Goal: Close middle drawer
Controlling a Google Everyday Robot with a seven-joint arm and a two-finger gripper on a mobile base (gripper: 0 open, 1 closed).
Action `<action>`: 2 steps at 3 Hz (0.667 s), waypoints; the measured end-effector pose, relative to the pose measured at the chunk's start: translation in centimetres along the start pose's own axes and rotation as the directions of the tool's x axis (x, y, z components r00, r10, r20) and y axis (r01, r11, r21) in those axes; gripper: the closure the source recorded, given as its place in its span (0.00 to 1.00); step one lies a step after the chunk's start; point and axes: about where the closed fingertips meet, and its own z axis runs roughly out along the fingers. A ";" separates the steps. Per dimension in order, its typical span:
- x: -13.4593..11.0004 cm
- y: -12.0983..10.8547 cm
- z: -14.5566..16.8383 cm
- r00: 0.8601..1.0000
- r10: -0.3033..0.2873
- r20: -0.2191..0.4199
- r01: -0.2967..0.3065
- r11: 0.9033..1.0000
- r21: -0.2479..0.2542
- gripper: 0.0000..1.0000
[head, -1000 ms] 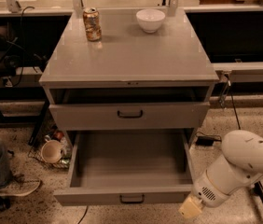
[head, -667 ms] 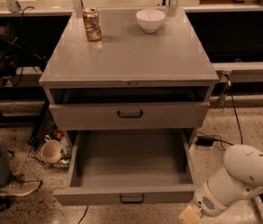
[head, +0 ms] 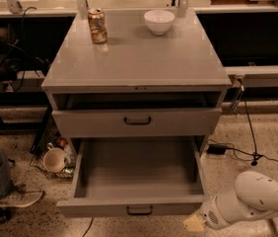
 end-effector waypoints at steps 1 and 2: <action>-3.3 -2.7 3.5 0.995 -0.022 0.094 0.018 0.999 0.036 1.00; -6.7 -4.6 6.5 0.983 -0.051 0.176 0.045 0.998 0.040 1.00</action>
Offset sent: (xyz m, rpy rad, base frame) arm 0.0974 0.0416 -0.0641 0.0610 -0.1986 -0.0565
